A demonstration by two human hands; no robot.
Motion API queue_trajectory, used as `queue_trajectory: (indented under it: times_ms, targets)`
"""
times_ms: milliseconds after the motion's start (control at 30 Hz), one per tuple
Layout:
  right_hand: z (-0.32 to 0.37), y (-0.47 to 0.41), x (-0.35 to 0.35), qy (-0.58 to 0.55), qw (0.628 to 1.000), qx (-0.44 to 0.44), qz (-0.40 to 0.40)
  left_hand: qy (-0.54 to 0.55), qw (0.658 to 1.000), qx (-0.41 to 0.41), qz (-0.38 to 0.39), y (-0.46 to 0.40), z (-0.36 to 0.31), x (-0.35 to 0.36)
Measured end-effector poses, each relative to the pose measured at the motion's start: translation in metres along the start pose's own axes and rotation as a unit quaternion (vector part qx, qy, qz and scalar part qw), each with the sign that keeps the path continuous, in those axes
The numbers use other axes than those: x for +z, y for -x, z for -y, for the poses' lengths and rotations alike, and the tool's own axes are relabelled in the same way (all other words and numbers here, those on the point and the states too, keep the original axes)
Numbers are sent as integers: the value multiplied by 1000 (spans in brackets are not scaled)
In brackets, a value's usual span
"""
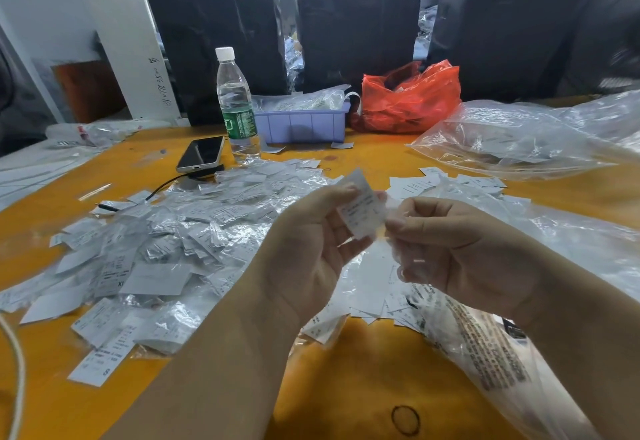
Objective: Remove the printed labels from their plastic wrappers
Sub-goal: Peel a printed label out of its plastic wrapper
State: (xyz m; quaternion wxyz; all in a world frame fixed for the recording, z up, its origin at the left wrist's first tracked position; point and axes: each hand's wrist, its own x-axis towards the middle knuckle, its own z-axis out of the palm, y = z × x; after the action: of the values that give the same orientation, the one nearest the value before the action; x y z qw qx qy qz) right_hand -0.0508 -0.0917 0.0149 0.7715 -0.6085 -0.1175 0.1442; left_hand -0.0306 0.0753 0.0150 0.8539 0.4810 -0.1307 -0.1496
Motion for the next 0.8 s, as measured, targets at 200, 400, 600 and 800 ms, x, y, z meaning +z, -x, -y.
queue_trajectory:
  times_ms: [200, 400, 600, 800]
  targets:
    - [2, 1, 0, 0, 1000, 1, 6, -16, 991, 75, -108, -3, -8, -8]
    - [2, 3, 1, 3, 1000, -3, -1, -97, 983, 100, -117, -2, -5, -8]
    - [2, 3, 2, 24, 999, -7, -35, -146, 976, 115, -111, -2, -5, -7]
    - [2, 5, 3, 63, 997, -29, -36, -197, 962, 145, -124, 0, -3, -5]
